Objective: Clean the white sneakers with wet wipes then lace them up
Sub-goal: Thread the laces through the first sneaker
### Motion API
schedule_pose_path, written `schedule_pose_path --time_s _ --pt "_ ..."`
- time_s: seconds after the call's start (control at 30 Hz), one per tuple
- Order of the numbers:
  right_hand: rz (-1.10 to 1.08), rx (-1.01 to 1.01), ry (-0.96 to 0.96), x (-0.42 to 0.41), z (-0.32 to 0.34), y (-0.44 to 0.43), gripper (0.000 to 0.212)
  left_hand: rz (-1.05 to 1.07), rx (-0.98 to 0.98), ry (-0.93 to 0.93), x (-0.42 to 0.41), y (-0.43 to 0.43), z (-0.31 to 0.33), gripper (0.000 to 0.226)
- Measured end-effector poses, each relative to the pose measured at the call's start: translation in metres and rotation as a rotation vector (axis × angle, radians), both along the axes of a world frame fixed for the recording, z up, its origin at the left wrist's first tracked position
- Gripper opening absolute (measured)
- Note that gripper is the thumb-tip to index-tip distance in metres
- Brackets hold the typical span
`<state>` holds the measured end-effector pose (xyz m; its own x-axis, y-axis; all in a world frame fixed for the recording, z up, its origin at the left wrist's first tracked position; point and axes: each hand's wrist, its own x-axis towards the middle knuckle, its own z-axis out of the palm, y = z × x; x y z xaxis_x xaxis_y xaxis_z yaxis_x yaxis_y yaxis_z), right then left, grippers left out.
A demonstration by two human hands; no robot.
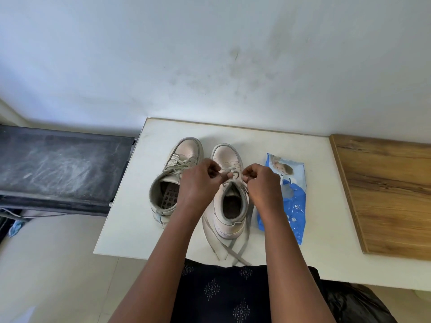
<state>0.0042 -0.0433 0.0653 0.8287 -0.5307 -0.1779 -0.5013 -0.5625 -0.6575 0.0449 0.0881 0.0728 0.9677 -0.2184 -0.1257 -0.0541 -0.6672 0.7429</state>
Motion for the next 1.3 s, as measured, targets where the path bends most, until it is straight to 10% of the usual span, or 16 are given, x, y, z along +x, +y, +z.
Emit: schedule_pose_path --time_s 0.27,0.53,0.67,0.8,0.97,1.3 --pt "0.033 0.169 0.080 -0.012 0.002 -0.011 0.027 -0.282 0.181 -0.119 -0.021 -0.004 -0.004 0.019" --pt "-0.091 0.389 0.242 -0.022 0.017 -0.018 0.044 0.014 -0.352 0.292 -0.034 0.020 0.002 0.041" --pt "-0.089 0.682 0.245 -0.025 0.025 -0.015 0.034 0.008 -0.064 0.145 -0.037 0.012 -0.003 0.027" --pt "-0.127 0.833 0.159 -0.021 0.027 -0.012 0.029 0.028 0.133 0.228 -0.048 0.004 -0.006 0.059" --pt "-0.204 0.723 0.076 -0.016 0.039 0.002 0.032 0.025 0.257 0.235 -0.059 -0.010 -0.012 0.025" --pt "-0.164 0.624 -0.212 -0.008 0.070 0.022 0.025 0.019 0.310 0.145 -0.056 -0.023 -0.027 0.029"
